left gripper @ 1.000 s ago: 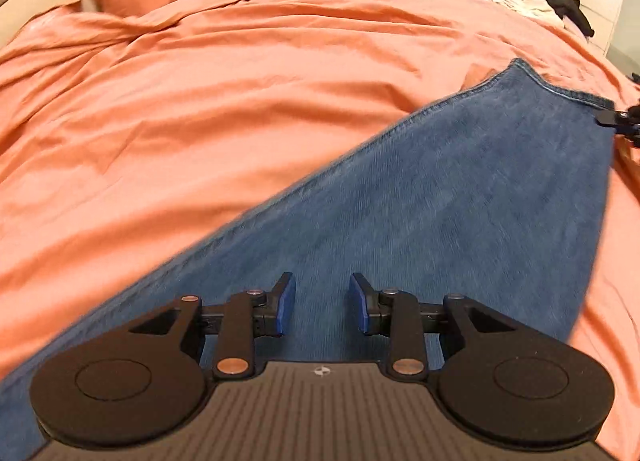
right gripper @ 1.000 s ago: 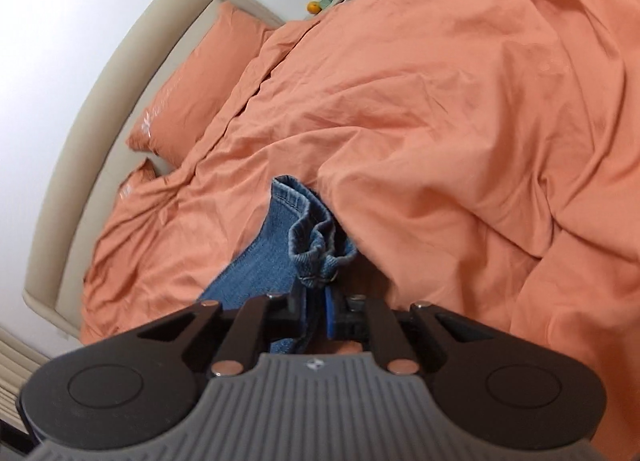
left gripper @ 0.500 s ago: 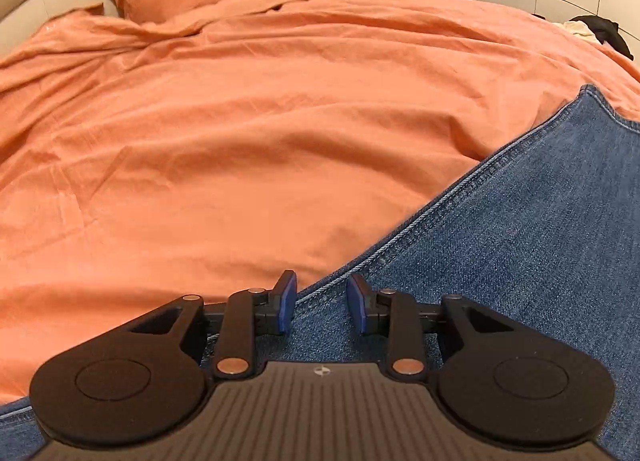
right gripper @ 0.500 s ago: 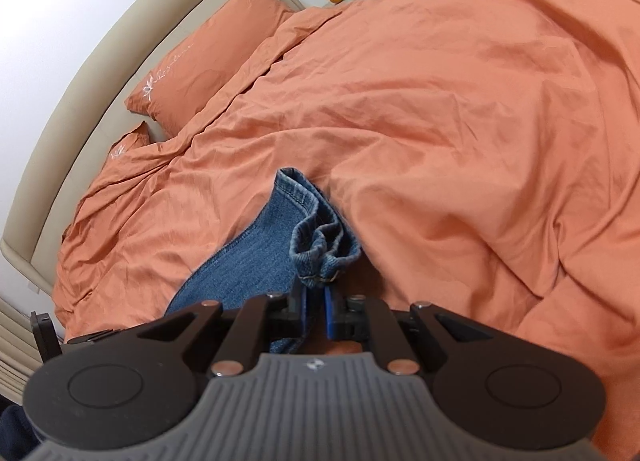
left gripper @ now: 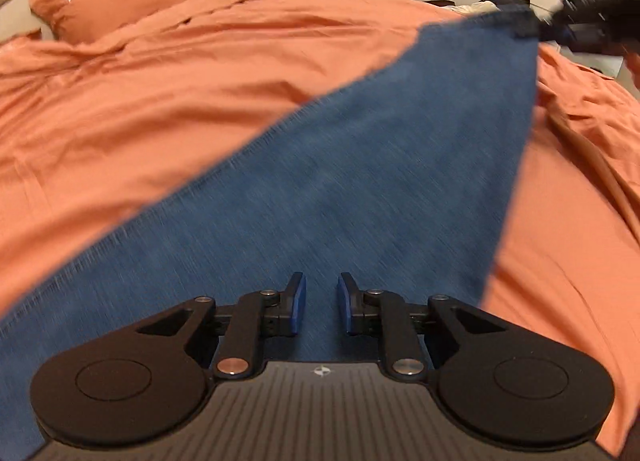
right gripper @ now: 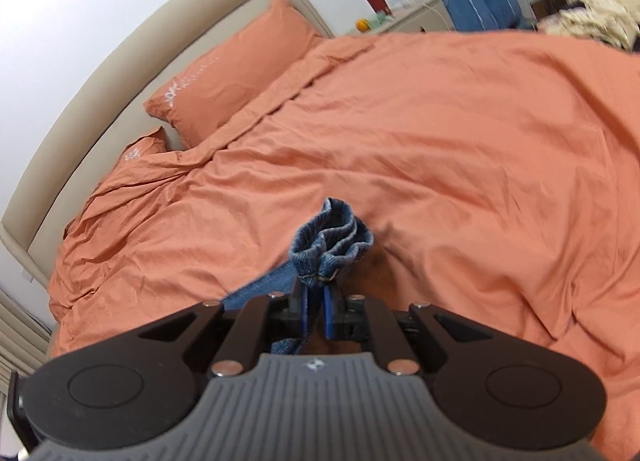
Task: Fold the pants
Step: 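Lift the held leg hems with the right gripper and carry them toward the waistband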
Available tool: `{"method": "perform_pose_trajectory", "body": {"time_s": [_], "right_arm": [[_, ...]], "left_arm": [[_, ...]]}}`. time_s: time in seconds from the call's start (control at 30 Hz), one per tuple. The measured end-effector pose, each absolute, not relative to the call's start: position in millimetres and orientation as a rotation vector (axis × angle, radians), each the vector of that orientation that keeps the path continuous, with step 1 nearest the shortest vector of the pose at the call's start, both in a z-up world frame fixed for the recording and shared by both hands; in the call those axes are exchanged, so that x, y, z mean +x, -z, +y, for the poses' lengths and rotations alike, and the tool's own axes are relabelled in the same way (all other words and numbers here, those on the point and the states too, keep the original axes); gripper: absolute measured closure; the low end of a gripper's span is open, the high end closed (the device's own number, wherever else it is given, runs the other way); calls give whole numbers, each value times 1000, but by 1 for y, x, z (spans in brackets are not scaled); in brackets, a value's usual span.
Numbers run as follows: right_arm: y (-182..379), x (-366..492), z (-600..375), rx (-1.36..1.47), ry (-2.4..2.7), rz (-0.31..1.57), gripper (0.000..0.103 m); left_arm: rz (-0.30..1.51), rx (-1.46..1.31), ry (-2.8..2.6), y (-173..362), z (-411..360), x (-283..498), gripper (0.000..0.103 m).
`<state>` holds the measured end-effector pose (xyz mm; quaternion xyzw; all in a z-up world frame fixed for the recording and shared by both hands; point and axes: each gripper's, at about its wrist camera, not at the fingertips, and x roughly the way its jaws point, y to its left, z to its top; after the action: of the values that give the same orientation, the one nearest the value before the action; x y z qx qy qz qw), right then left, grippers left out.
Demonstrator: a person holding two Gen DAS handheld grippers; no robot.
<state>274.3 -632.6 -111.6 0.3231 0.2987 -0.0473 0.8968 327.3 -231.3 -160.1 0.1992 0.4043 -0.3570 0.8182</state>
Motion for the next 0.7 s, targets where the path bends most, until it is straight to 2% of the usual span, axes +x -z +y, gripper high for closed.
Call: {"method": "perform_pose_trajectory", "body": {"time_s": [0.07,0.27,0.7], "right_arm": [[101,276,-625,644,92,610,101],[62,281,-594,575,55,574,101],[-31,290,-456,429,-139,463,101]], "left_arm": [[898,347,757,164,-222,316,84],[939,244,783,159,-200,288,84],[779,-100,521,94,-55,261,84]]}}
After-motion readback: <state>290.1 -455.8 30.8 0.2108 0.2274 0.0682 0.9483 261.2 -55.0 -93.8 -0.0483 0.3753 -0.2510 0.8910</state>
